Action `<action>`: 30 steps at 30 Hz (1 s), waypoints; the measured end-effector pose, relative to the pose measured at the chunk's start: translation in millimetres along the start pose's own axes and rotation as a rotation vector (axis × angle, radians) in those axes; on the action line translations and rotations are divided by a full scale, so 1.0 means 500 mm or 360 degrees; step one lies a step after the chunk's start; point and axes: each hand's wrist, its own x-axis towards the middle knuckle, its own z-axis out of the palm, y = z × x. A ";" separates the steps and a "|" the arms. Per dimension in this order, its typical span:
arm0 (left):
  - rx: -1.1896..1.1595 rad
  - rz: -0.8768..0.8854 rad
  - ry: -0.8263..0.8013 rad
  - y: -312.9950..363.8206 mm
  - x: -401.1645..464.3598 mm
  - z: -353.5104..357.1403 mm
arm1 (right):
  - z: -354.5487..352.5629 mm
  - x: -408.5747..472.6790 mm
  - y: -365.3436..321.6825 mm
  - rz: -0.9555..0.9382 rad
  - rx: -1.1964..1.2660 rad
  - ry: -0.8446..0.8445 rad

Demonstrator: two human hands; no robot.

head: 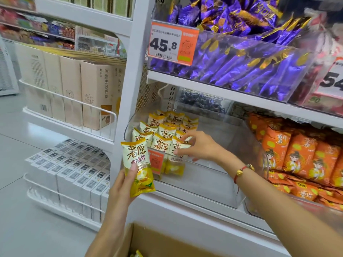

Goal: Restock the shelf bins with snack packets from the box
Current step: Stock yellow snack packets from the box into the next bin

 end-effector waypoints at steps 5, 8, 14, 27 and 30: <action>0.0009 -0.0025 -0.0034 -0.001 -0.003 0.005 | -0.007 0.008 0.006 -0.0015 -0.0028 -0.0071; 0.0027 -0.0005 -0.0064 0.004 -0.003 0.006 | -0.003 0.013 0.012 -0.0078 -0.0117 -0.0073; 0.0002 -0.0014 -0.0051 0.008 -0.001 0.007 | 0.012 0.007 0.035 -0.0166 -0.0033 0.0045; -0.0032 -0.0022 -0.0028 0.008 0.006 0.017 | 0.042 0.078 0.065 -0.0252 -0.0593 -0.0093; -0.0048 -0.0044 -0.0005 0.004 0.011 0.014 | 0.043 0.078 0.068 -0.0240 -0.0587 -0.0107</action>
